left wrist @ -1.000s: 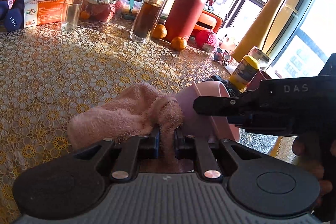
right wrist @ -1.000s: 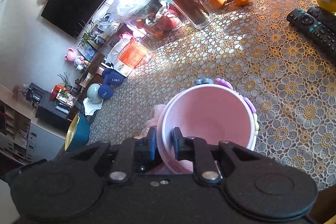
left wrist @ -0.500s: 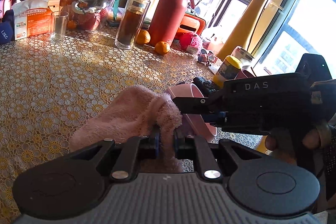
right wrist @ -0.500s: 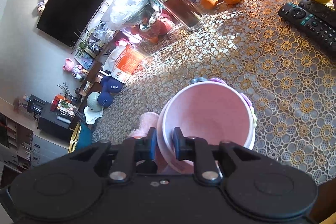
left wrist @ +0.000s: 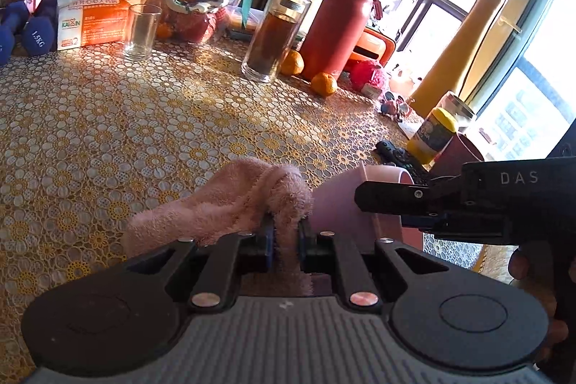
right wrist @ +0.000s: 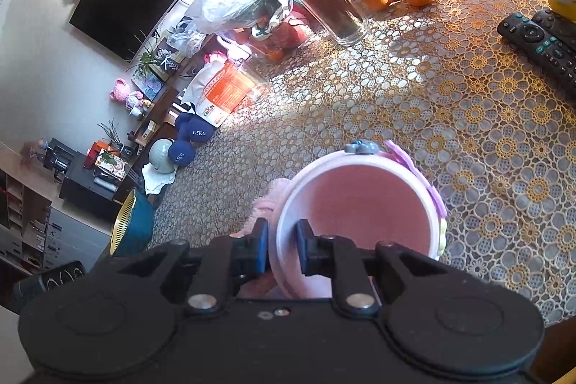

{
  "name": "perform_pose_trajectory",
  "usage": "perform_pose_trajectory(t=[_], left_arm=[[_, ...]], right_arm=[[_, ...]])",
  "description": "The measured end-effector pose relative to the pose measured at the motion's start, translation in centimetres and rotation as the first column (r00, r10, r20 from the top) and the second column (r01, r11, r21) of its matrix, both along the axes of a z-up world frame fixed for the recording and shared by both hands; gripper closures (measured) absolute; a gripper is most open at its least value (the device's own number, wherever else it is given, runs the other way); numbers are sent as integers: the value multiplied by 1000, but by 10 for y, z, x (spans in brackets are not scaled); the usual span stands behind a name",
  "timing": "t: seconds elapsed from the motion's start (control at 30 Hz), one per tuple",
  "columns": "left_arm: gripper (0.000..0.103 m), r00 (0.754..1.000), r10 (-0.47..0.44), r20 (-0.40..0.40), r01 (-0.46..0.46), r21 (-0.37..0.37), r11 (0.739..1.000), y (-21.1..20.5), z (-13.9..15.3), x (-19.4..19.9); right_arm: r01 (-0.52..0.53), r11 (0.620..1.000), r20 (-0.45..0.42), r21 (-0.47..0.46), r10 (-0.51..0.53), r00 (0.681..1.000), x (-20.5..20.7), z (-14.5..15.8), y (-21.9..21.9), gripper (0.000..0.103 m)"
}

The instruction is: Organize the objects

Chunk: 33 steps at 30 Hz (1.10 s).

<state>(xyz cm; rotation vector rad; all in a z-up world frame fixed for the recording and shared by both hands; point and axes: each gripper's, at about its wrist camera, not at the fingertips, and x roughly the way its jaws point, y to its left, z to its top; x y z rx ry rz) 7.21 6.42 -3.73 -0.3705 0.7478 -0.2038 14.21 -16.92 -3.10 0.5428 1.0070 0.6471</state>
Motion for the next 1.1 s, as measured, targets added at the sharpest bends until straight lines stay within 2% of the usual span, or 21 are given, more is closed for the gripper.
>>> perform_pose_trajectory(t=[0.17, 0.33, 0.47, 0.6, 0.83, 0.93, 1.1], left_arm=[[90, 998, 47, 36, -46, -37, 998, 20, 15, -20], [90, 997, 20, 75, -16, -56, 998, 14, 28, -35], [91, 998, -22, 58, 24, -35, 999, -1, 21, -28], [91, 1000, -5, 25, 6, -43, 999, -1, 7, -19], [91, 1000, 10, -18, -10, -13, 1000, 6, -10, -10], [91, 1000, 18, -16, -18, 1, 1000, 10, -8, -13], [91, 999, 24, 31, -23, -31, 999, 18, 12, -30]], right_arm=[[16, 1000, 23, -18, -16, 1000, 8, 8, 5, 88], [33, 999, 25, -2, -33, 999, 11, 11, 12, 90], [5, 1000, 30, -19, -5, 1000, 8, 10, 25, 92], [-2, 1000, 32, -21, 2, 999, 3, 8, 32, 96], [-27, 999, 26, -24, 28, 999, 3, 4, 35, 96], [-28, 999, 28, -25, 29, 999, 3, 4, 35, 96], [-12, 1000, 22, -11, 12, 1000, 3, 3, 32, 96]])
